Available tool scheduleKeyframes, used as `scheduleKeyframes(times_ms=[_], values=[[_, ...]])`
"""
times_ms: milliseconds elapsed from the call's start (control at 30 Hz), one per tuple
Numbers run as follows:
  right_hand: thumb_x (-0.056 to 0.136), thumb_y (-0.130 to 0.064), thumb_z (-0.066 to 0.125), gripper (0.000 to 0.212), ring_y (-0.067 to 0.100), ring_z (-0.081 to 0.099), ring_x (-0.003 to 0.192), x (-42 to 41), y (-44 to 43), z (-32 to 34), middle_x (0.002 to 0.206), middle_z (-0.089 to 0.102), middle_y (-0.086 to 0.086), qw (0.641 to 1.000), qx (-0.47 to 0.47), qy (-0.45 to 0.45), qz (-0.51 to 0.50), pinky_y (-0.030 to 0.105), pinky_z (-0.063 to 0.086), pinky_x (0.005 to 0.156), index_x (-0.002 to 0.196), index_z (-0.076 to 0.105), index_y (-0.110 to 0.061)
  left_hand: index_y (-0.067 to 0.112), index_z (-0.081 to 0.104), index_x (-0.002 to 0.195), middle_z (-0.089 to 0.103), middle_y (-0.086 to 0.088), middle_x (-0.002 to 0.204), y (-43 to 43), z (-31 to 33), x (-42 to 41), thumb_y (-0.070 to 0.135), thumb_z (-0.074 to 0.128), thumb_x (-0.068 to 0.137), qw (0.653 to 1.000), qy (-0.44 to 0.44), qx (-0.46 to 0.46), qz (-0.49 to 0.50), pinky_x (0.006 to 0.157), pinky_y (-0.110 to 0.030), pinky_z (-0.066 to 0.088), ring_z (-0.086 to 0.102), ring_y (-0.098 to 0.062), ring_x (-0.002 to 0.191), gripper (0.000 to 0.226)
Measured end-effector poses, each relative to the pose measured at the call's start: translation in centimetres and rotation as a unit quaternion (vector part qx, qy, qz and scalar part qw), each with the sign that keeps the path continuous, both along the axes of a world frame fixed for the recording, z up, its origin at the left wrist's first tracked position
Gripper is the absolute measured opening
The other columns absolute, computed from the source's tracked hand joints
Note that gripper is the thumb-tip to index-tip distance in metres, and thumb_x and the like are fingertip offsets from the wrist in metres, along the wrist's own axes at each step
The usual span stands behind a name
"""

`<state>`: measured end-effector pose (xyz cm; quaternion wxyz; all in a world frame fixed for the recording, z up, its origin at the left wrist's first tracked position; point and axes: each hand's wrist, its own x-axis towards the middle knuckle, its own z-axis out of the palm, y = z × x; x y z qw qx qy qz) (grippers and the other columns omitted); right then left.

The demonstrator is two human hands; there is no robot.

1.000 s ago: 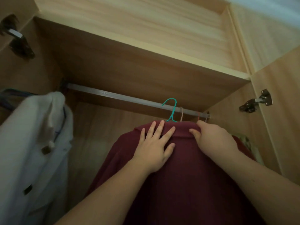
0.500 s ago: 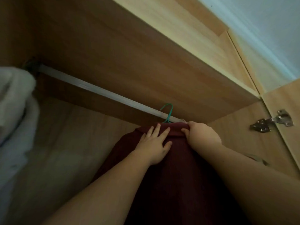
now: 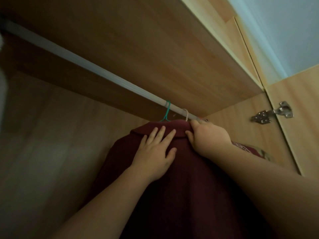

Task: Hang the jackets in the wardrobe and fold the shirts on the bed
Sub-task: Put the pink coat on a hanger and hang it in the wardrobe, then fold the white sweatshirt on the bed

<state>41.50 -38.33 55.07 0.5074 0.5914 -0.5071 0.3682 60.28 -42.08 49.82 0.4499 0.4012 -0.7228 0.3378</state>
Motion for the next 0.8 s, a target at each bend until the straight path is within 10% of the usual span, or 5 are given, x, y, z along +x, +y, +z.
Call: scheduleKeyframes(times_ms=[300,800], values=[[0.093,-0.055,0.026,0.062,0.020,0.034,0.142,-10.2,11.2,-12.0,0.156,0.035,-0.005,0.990,0.077,0.031,-0.118,0.042,0.044,0.101,0.151,0.027,-0.035,0.040,0.002,0.156,0.002,0.007,0.167,9.8,-6.9,-8.1,0.055,0.025,0.098,0.996,-0.037,-0.022,-0.073,0.124,-0.042,0.005,-0.005,-0.013,0.153,0.064],[0.098,-0.042,0.047,0.062,0.025,0.026,0.145,-32.6,42.0,-42.4,0.158,0.034,0.002,0.901,0.196,-0.308,-0.234,0.041,0.024,0.120,0.155,0.028,-0.028,0.041,0.002,0.156,0.006,0.008,0.167,29.0,-33.4,-36.6,0.059,0.027,0.097,0.895,-0.171,0.248,-0.328,0.124,-0.040,0.008,-0.002,-0.016,0.153,0.067]])
